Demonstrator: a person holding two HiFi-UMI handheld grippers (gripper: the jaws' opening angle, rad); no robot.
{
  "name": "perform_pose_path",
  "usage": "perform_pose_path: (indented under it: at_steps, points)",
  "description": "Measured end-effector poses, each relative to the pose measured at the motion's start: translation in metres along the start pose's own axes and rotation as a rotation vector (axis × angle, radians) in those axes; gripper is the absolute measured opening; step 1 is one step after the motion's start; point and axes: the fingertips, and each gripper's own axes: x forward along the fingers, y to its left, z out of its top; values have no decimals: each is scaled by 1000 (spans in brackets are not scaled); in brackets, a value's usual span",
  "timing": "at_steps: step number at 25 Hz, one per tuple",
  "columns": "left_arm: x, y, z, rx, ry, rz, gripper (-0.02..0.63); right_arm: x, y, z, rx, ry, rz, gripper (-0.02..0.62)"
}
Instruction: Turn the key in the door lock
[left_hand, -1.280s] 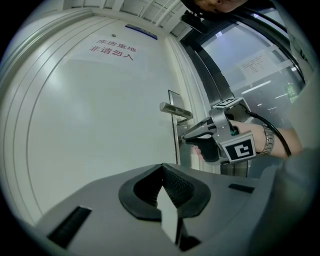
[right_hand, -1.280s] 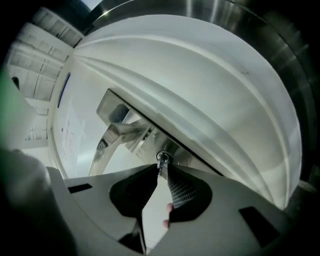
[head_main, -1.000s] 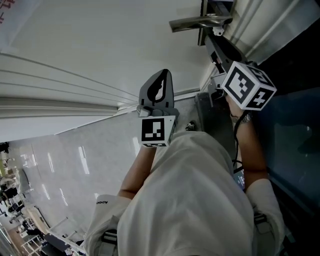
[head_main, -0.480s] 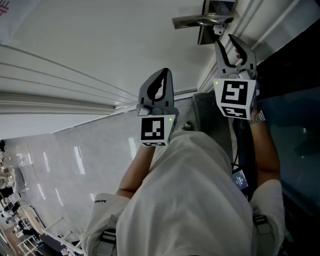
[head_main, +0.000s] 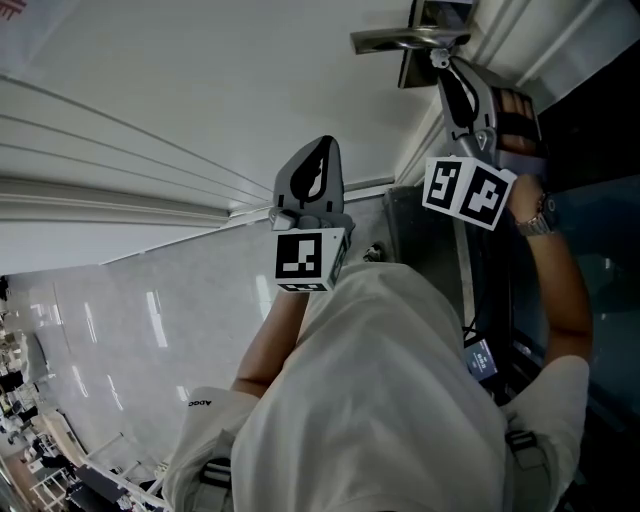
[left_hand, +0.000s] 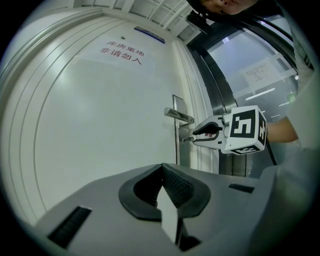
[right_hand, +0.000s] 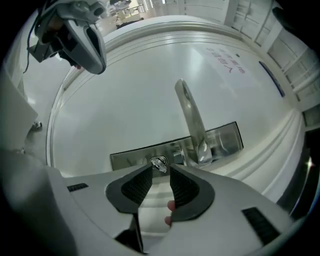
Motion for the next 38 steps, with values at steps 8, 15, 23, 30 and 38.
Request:
perform_pose_path:
  at_steps: [8, 15, 23, 30, 38]
  points:
    - [1, 1, 1, -1, 1, -1, 6, 9, 8, 5, -138, 15, -12, 93]
    - [5, 1, -2, -6, 9, -7, 6, 18, 6, 5, -158, 21, -50, 87]
    - [9, 2, -2, -8, 13, -11, 6, 19, 6, 6, -153, 14, -54, 82]
    - [16, -5, -3, -11, 16, -29, 6, 19, 4, 7, -94, 17, -62, 81]
    - [17, -6, -1, -13, 12, -23, 6, 17, 0, 8, 108, 23, -63, 81]
